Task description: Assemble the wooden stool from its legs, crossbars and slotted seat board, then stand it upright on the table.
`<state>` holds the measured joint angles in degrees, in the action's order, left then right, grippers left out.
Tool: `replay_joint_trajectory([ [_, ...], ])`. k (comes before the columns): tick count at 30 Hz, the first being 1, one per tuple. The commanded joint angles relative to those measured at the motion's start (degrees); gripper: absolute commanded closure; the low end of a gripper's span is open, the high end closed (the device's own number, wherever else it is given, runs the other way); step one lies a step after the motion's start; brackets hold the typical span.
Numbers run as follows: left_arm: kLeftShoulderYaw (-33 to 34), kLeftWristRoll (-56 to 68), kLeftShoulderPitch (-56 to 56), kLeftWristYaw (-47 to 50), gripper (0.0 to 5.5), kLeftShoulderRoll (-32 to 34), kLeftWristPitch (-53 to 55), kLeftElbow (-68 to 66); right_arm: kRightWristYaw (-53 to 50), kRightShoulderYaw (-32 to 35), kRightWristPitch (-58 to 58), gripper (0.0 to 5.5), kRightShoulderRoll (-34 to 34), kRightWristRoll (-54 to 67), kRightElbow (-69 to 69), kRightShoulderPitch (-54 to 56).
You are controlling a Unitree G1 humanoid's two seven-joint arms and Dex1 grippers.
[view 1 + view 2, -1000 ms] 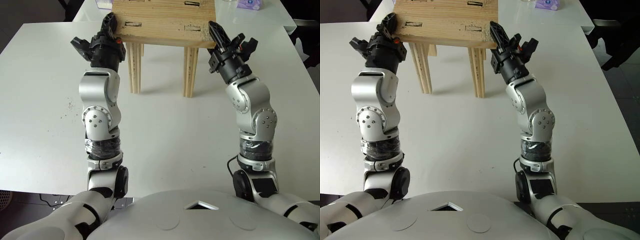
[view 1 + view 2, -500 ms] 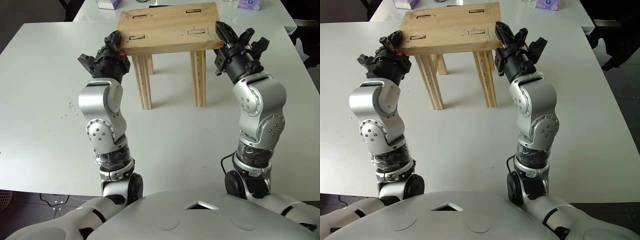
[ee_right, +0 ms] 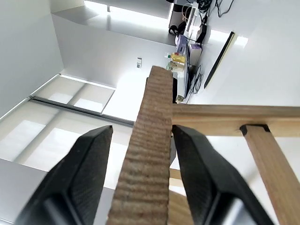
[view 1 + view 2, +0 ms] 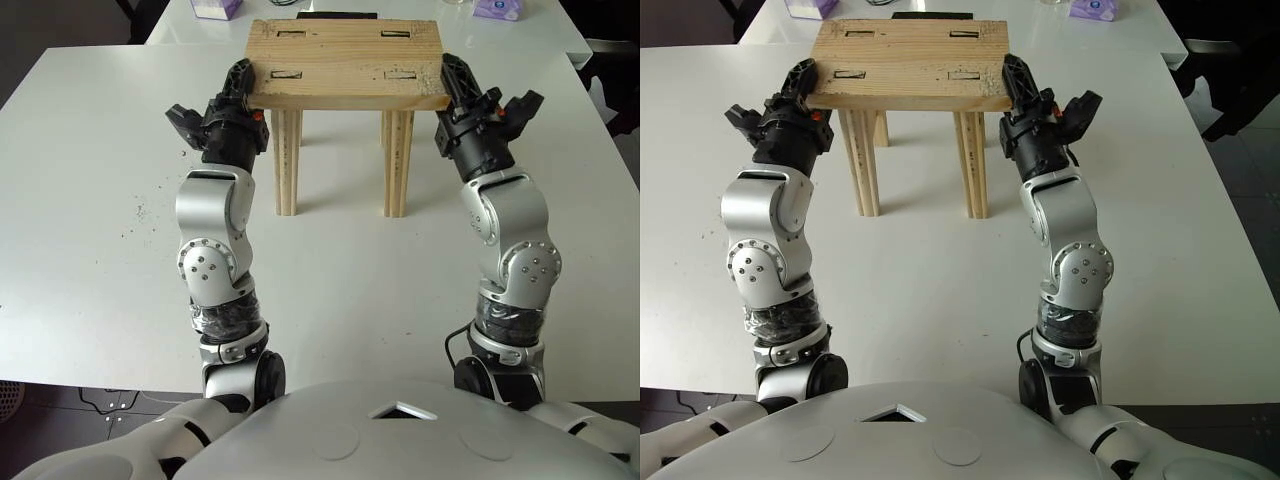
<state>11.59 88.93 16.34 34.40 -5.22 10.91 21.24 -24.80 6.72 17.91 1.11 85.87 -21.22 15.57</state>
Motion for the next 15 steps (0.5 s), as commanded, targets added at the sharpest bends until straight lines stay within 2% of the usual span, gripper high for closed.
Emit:
replay_joint_trajectory([
  [1,1.88,-0.51,-0.94,1.30,2.43,-0.97,-0.23,-1.59,0.84,0.62,0.13,2.40,0.80,-1.16,-0.74,2.62],
  [3,2.10,-2.14,0.13,1.54,2.04,1.48,0.97,-0.65,0.48,0.99,-0.02,2.04,0.49,-3.05,-1.05,3.67],
  [5,2.26,-4.22,1.28,-0.63,2.02,6.09,3.42,1.79,-0.62,0.84,1.05,1.77,-4.09,-11.37,-0.97,5.08],
  [9,-0.23,-11.89,1.14,-13.64,2.02,18.95,11.48,8.86,5.91,-0.44,0.27,1.77,-15.72,-32.82,3.49,11.81],
  [11,1.36,-15.87,0.50,-17.32,2.02,23.46,11.95,10.50,7.86,-2.02,-0.23,1.77,-19.41,-41.59,5.92,14.25],
  [13,3.62,-25.59,-0.66,-18.79,2.02,28.16,10.46,8.59,8.03,-5.15,-0.42,1.77,-21.28,-51.27,8.98,14.02],
  [15,1.90,-43.14,-3.15,-17.04,2.02,32.44,7.18,1.00,5.71,-7.91,-0.86,1.77,-20.69,-60.16,13.03,11.01],
])
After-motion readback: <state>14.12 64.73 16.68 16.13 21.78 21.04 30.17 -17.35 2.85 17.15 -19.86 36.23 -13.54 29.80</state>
